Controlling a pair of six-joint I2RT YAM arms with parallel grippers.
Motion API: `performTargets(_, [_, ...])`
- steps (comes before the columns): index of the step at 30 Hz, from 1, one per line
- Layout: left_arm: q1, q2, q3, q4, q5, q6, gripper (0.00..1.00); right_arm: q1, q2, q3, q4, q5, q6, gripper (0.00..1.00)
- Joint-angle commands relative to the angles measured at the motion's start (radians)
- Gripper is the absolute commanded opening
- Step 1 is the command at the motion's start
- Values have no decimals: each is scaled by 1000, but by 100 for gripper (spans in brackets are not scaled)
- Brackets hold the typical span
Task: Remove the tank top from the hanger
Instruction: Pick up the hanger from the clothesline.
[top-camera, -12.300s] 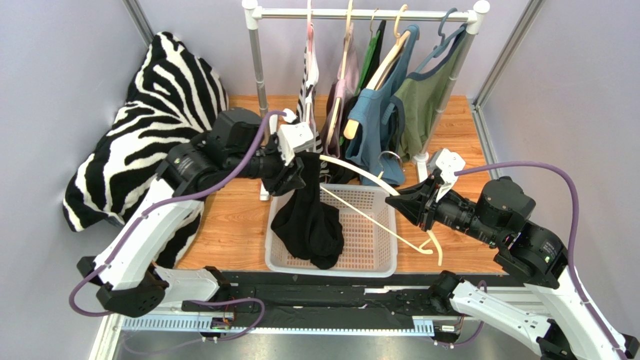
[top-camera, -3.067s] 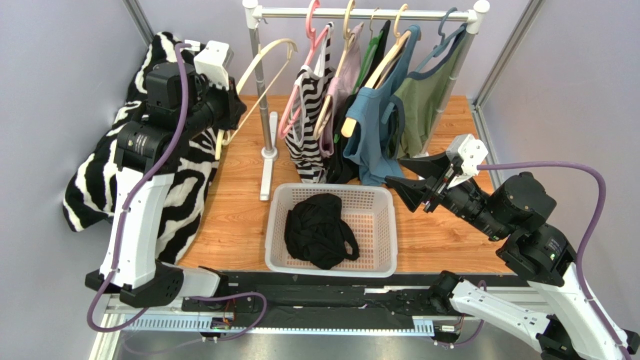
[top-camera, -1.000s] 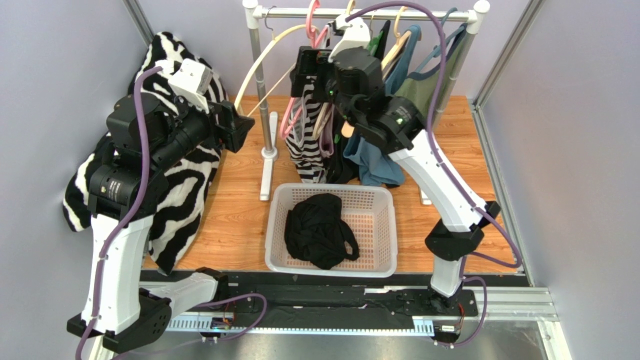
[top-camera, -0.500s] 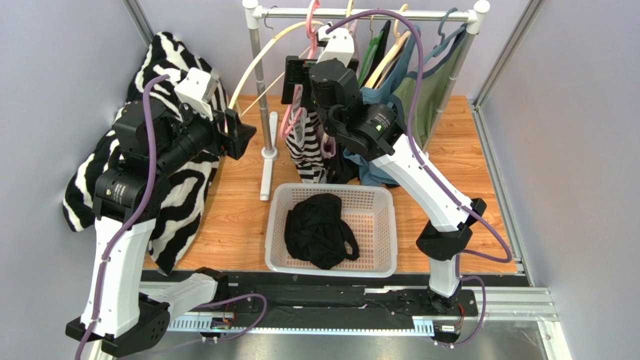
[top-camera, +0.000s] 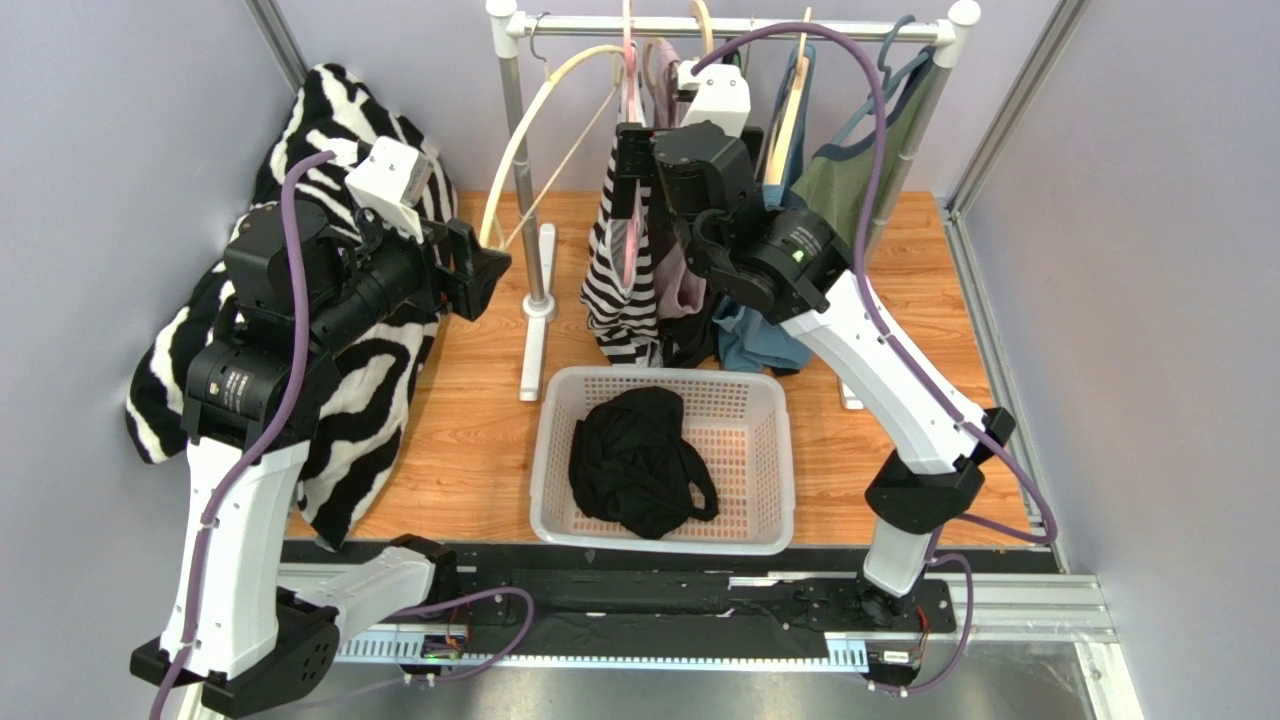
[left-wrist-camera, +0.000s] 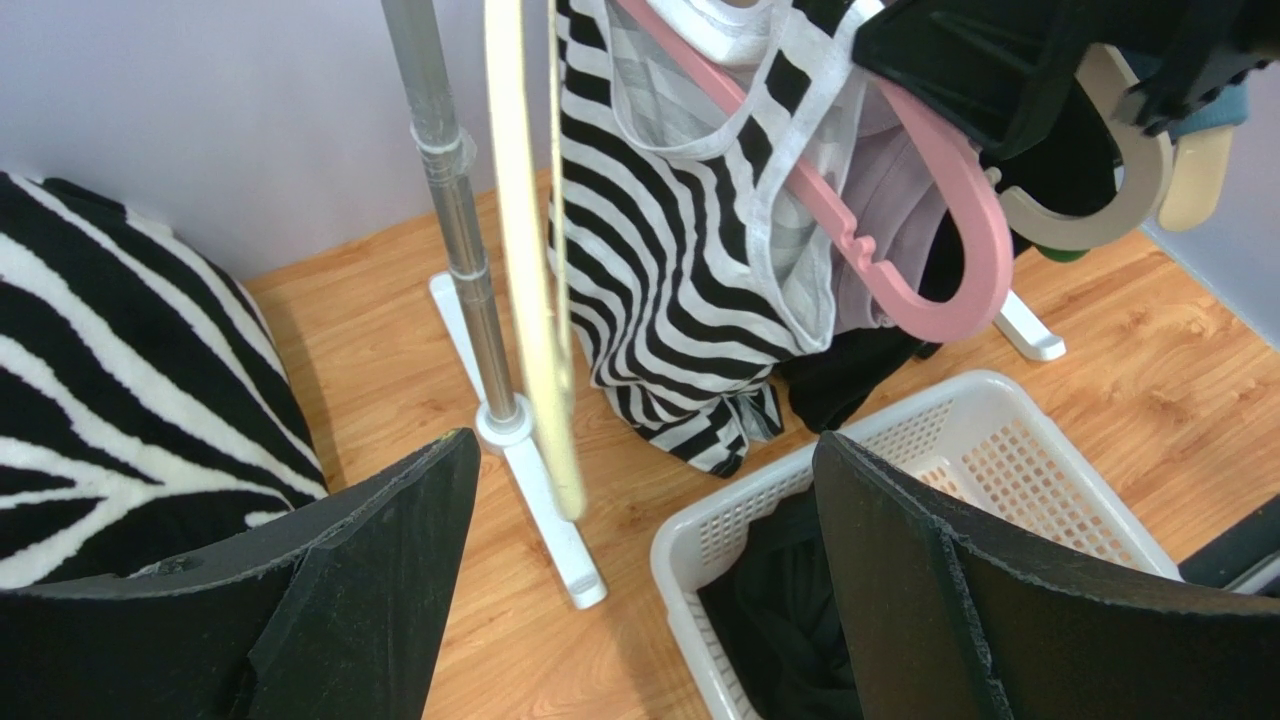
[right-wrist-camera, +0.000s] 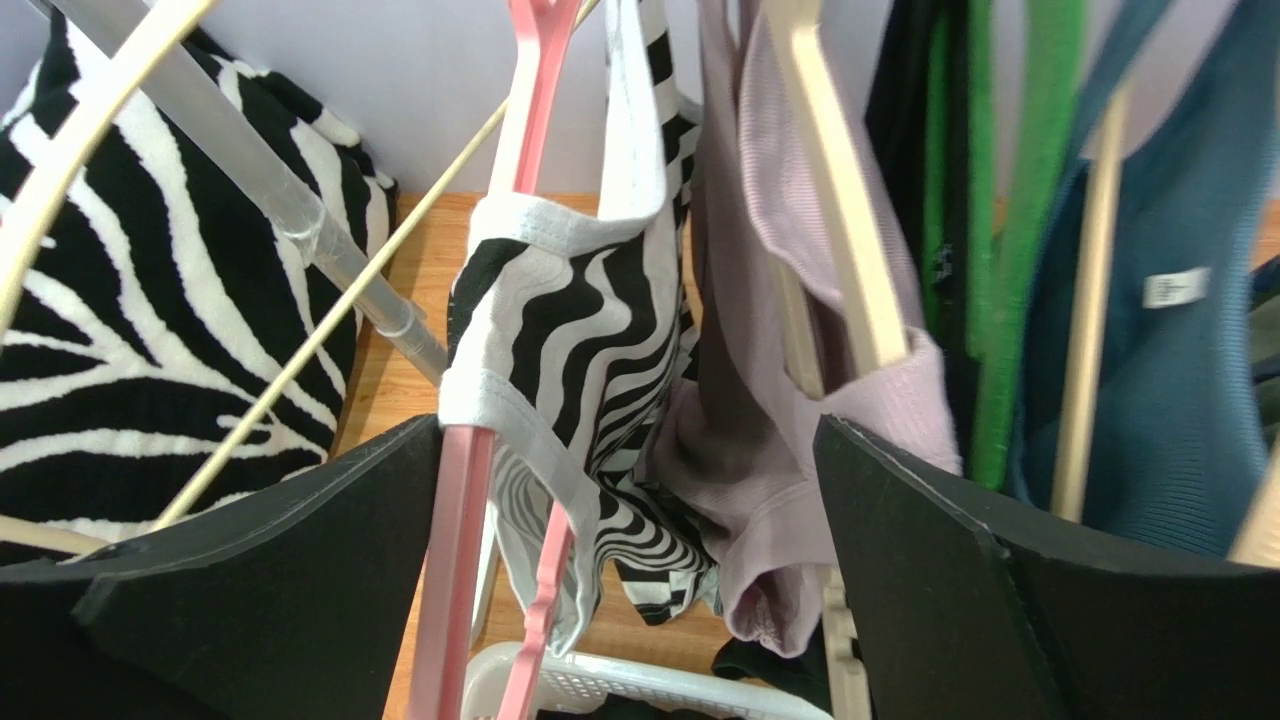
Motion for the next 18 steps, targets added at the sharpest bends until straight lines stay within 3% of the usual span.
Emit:
performTargets(1, [4, -15, -8, 27, -6, 11, 91, -2, -36, 20, 34, 2, -6, 100])
performTargets(12, [4, -37, -31, 27, -1, 9, 91, -92, 154, 213, -34, -133, 24, 100])
performTargets(18, [7, -41, -45, 27, -9, 11, 91, -94, 137, 161, -8, -124, 4, 99])
